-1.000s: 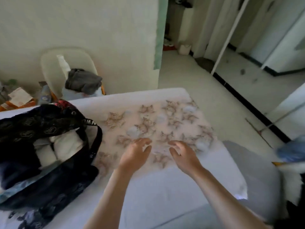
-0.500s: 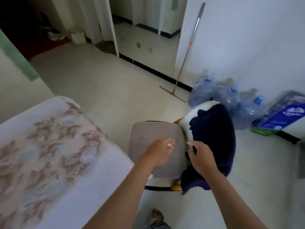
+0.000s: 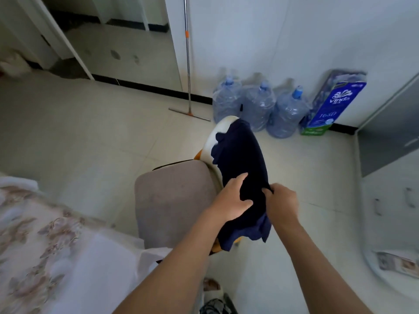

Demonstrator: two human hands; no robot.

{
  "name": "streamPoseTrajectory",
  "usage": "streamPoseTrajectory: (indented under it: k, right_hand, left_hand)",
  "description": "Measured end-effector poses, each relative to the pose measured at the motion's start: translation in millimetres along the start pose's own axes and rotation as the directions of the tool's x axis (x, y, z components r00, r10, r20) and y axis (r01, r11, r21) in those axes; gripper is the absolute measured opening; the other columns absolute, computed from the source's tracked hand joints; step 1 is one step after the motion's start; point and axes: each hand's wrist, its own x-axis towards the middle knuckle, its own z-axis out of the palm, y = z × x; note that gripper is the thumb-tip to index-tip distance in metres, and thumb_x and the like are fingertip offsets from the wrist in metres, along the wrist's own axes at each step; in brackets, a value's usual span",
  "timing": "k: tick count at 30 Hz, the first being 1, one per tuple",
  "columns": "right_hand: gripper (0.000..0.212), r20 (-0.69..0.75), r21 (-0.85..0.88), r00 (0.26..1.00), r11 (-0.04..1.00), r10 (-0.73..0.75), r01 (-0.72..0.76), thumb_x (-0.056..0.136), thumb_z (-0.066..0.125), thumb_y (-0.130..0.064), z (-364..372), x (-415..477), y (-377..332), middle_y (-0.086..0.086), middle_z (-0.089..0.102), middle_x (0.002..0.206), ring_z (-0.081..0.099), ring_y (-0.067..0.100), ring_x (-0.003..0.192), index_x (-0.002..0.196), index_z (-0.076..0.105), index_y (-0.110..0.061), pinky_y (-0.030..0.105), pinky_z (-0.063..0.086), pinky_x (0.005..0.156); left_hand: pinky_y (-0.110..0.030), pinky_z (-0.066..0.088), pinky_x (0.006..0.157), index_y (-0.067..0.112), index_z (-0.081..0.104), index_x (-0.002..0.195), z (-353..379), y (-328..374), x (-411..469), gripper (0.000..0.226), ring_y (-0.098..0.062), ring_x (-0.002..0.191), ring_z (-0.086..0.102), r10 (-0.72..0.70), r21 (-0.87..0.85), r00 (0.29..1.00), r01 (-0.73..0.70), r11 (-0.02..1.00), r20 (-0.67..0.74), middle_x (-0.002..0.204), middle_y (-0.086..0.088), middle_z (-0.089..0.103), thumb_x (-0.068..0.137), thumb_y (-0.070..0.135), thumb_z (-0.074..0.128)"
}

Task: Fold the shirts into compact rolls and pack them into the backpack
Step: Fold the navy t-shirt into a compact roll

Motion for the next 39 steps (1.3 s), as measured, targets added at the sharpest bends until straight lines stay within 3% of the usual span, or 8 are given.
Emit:
streamPoseTrajectory:
  k: [4, 8, 13, 16, 19, 25, 34, 39]
  right_hand:
    - [0.01, -0.023, 0.066, 0.965, 0.963, -0.26, 0.261, 0.097, 0.057, -0.029, -21.0, -6.9, -18.5, -0.007, 0.065, 0.076, 0.059, 0.017, 0.071, 0.09, 0.063, -0.025, 0.032, 0.043, 0.062]
    - [0.005, -0.02, 0.382, 0.91, 0.839, -0.413, 0.389, 0.092, 0.065, -0.024, -19.9, -8.2, -50.4, -0.014, 0.064, 0.083, 0.059, 0.003, 0.081, 0.092, 0.065, -0.029, 0.027, 0.046, 0.073]
    - [0.108, 0.316, 0.023, 0.817, 0.864, -0.483, 0.502, 0.062, 0.083, -0.05, -8.7, 9.7, -49.8, -0.008, 0.018, 0.161, 0.007, 0.017, 0.15, 0.151, 0.023, -0.041, 0.045, 0.013, 0.122]
    - [0.067, 0.38, -0.196, 0.801, 0.806, -0.463, 0.559, 0.08, 0.074, -0.05, 11.5, 15.3, -66.6, -0.004, 0.029, 0.16, 0.01, 0.022, 0.152, 0.139, 0.045, -0.04, 0.055, -0.005, 0.119]
    - [0.008, 0.312, 0.058, 0.813, 0.865, -0.491, 0.499, 0.1, 0.052, -0.036, 20.5, -3.6, -110.9, -0.009, 0.067, 0.1, 0.06, 0.021, 0.11, 0.095, 0.058, -0.039, 0.038, 0.04, 0.103]
    - [0.019, 0.395, 0.28, 0.71, 0.812, -0.583, 0.511, 0.098, 0.046, -0.02, 48.1, -77.2, -222.4, -0.005, 0.064, 0.077, 0.06, 0.018, 0.073, 0.087, 0.06, -0.027, 0.033, 0.044, 0.061]
    - [0.021, 0.621, 0.41, 0.337, 0.66, -0.708, 0.629, 0.085, 0.053, -0.015, 130.5, -261.5, -356.0, -0.01, 0.068, 0.086, 0.062, 0.012, 0.084, 0.091, 0.069, -0.026, 0.029, 0.045, 0.075]
    - [0.041, 0.605, 0.138, 0.194, 0.341, -0.773, 0.93, 0.091, 0.048, -0.013, 225.0, -367.3, -369.8, -0.005, 0.059, 0.129, 0.055, 0.02, 0.116, 0.129, 0.054, -0.03, 0.035, 0.044, 0.098]
  left_hand:
    - [-0.033, 0.034, 0.111, 0.057, -0.001, 0.148, -7.8, 13.2, 3.6, 0.114, -0.008, 0.138, 0.029, 0.137, 0.01, 0.989, -0.138, 0.99, 0.054, 0.155, 0.017, 0.019, 0.075, 0.027, 0.081]
    - [-0.038, 0.05, 0.1, 0.038, 0.044, 0.14, -27.5, 23.4, 5.7, 0.064, -0.011, 0.115, 0.058, 0.174, -0.031, 0.974, -0.18, 0.983, -0.142, 0.128, 0.008, 0.059, 0.086, 0.021, 0.072]
    - [-0.021, 0.05, 0.084, 0.036, 0.061, 0.116, -83.2, 6.7, -19.1, 0.036, -0.005, 0.099, 0.062, 0.14, 0.048, 0.965, -0.133, 0.99, -0.223, 0.106, 0.017, 0.066, 0.091, 0.01, 0.06]
    - [-0.019, 0.046, 0.085, 0.041, 0.06, 0.109, -117.2, -4.9, -48.9, 0.036, 0.007, 0.096, 0.059, 0.107, -0.021, 0.934, -0.121, 0.992, -0.342, 0.107, 0.02, 0.066, 0.092, 0.01, 0.059]
    - [-0.023, 0.048, 0.089, 0.048, 0.048, 0.121, -152.8, -18.2, -90.4, 0.044, -0.001, 0.103, 0.059, 0.041, -0.05, 0.888, -0.072, 0.996, -0.458, 0.114, 0.017, 0.063, 0.096, 0.013, 0.053]
    - [-0.026, 0.044, 0.066, 0.041, 0.03, 0.131, -219.9, -48.3, -187.4, 0.053, -0.01, 0.084, 0.059, -0.077, -0.048, 0.73, 0.061, 0.997, -0.679, 0.105, -0.001, 0.06, 0.092, 0.007, 0.041]
    - [-0.036, 0.04, 0.077, 0.032, 0.036, 0.133, -281.4, -174.5, -413.7, 0.047, -0.026, 0.093, 0.053, -0.331, -0.199, 0.472, 0.308, 0.93, -0.817, 0.11, -0.004, 0.055, 0.091, 0.012, 0.045]
    - [-0.045, 0.052, 0.083, 0.029, 0.022, 0.144, -259.4, -290.5, -531.0, 0.061, -0.029, 0.098, 0.056, -0.516, -0.372, 0.341, 0.405, 0.835, -0.786, 0.121, -0.009, 0.052, 0.092, 0.007, 0.044]
